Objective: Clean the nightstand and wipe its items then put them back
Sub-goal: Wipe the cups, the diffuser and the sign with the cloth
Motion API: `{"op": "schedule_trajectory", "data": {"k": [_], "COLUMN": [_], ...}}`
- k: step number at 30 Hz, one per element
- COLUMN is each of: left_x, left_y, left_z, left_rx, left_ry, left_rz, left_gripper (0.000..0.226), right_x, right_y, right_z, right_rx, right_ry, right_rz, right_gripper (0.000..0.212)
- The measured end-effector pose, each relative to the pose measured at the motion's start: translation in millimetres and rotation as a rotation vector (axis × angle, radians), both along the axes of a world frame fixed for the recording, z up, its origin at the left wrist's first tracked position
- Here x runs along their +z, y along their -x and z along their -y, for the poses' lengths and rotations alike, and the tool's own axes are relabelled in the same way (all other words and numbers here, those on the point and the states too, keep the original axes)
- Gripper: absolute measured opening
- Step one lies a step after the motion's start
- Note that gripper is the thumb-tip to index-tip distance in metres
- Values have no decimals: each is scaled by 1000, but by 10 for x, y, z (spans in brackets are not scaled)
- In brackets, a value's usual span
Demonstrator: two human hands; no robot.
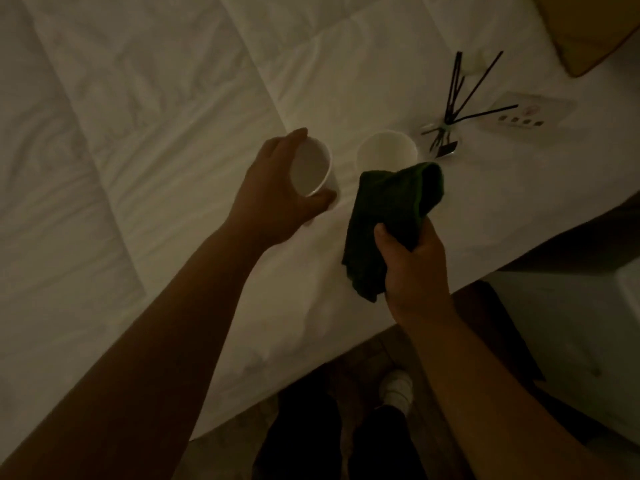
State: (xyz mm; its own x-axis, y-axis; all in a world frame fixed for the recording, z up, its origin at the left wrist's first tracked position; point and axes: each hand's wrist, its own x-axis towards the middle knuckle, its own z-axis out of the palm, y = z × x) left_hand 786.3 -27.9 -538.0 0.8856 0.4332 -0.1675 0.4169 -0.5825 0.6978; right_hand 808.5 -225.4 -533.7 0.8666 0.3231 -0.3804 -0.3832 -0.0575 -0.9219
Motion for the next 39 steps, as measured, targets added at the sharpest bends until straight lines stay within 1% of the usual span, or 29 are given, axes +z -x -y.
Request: {"op": "schedule_trajectory", "data": {"k": [1, 3, 5, 8, 9, 11, 14, 17, 20, 22, 24, 25, 28, 29, 30, 31, 32, 33, 34, 35, 36, 37, 39], "left_x": [68, 163, 219, 303, 338, 395, 413, 362, 275, 218, 194, 185, 185, 190, 199, 211, 226, 245, 262, 284, 312, 342, 397], "left_y": [71, 172, 249, 328, 346, 375, 416, 467, 484, 475, 458, 448, 442, 432, 420, 409, 401, 400, 410, 424, 447, 467, 502], "left_z": [-8, -3, -7, -35, -50, -56, -47, -19, 115, 234, 303, 310, 298, 299, 297, 289, 276, 252, 218, 177, 131, 88, 23], "left_rx": [-17, -63, -92, -97, -119, -188, -244, -150, -36, 50, 134, 161, 243, 264, 270, 261, 238, 205, 157, 92, 16, -62, -161], "left_ry": [28, 64, 65, 102, 108, 121, 131, 191, 194, 189, 211, 232, 310, 298, 253, 200, 159, 134, 117, 107, 107, 119, 192], "left_rz": [4, -9, -7, 33, 52, 87, 124, 165, 209, 237, 240, 230, 173, 162, 149, 135, 119, 101, 87, 81, 83, 97, 133], "left_gripper": [92, 95, 94, 89, 88, 85, 83, 84, 85, 84, 83, 84, 85, 84, 84, 84, 84, 84, 83, 82, 82, 81, 81], "right_x": [34, 82, 118, 136, 136, 110, 64, 7, -23, -16, -6, 6, 91, 117, 145, 157, 151, 137, 127, 113, 82, 45, -24], "right_y": [45, 111, 128, 46, 3, -77, -124, -93, -24, 44, 111, 128, 156, 167, 179, 192, 194, 183, 146, 86, 16, -58, -135], "right_z": [-99, -307, -501, -646, -667, -670, -613, -537, -520, -539, -537, -528, -501, -504, -519, -540, -571, -610, -639, -659, -664, -651, -603], "right_rx": [12, 61, 116, 142, 147, 152, 162, 123, 55, 14, -33, -57, -63, -26, 21, 74, 123, 156, 165, 153, 135, 121, 114], "right_ry": [25, 9, -31, -48, -51, -72, -190, -396, -541, -519, -445, -418, -377, -305, -189, -78, -8, 23, 21, -2, -44, -110, -294], "right_rz": [76, 172, 173, 105, 67, -56, -329, -631, -755, -787, -748, -696, -461, -346, -217, -93, -2, 40, 34, -17, -108, -235, -544], "right_gripper": [29, 27, 22, 12, 13, 24, 40, 50, 53, 53, 50, 48, 38, 33, 30, 32, 38, 40, 35, 27, 20, 20, 34]}}
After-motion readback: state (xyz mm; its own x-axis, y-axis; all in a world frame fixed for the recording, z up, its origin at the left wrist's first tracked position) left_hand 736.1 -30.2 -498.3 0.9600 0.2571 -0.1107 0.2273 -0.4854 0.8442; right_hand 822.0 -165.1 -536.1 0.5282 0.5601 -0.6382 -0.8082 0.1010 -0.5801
